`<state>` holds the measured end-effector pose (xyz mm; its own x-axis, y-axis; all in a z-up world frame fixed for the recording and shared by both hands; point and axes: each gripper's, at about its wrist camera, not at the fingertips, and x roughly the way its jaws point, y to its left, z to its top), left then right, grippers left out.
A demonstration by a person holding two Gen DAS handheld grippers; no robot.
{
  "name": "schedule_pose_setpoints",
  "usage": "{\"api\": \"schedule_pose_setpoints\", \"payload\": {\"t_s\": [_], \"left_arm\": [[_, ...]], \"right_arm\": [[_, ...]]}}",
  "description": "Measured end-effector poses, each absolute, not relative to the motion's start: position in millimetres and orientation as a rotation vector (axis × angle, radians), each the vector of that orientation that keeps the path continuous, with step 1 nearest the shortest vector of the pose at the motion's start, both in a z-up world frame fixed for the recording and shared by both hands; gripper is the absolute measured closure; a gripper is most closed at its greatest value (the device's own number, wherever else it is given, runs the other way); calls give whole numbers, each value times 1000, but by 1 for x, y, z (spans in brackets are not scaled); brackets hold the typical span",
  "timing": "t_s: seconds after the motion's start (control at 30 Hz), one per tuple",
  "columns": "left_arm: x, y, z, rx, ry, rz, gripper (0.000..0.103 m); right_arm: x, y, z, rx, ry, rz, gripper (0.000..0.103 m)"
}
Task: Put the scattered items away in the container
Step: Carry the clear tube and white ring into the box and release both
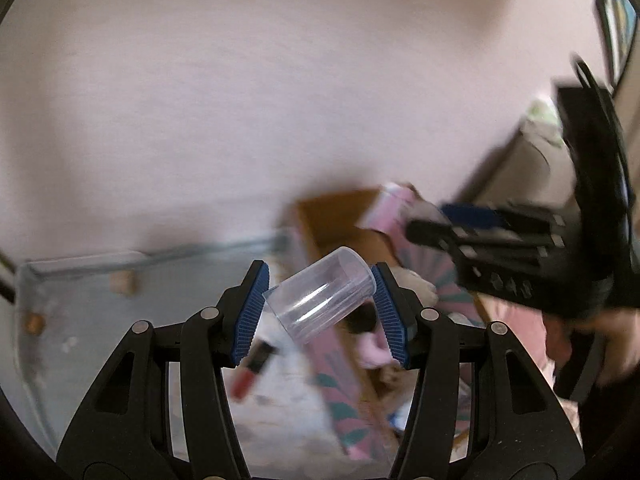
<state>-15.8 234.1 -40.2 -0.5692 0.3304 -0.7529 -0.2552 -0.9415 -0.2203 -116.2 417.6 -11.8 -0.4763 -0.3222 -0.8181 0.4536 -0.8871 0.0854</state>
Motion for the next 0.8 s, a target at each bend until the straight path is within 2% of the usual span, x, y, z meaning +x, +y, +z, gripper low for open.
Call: {"api": "schedule_pose_setpoints", "payload": {"t_s": [0.4,0.53,0.6,0.63,0.67,0.73,0.8], "left_arm": [[-1,306,-80,-1354,-51,2360,53],[-1,312,-83,-1358,-91,2315,52],[-4,319,-90,-1378,-99,2261,36],[-4,323,-93,-1404,-64,2262,0],[-2,324,-95,-1405,-33,2271,0],[0,323,-97,-1395,-19,2280,0],[1,318,-94,-1387,-19,2297,0]], "right_arm": [[-138,441,-69,1377,222,-2166,64],[-141,442,-79,1389,204,-2133,64],[-143,444,-77,1383,196,-2129,64],[-144,445,-76,1377,188,-2132,64],[-147,446,-76,1376,176,-2128,62],[-149,450,-74,1382,160,-2127,26],[-150,455,-69,1365,128,-2135,24]]}}
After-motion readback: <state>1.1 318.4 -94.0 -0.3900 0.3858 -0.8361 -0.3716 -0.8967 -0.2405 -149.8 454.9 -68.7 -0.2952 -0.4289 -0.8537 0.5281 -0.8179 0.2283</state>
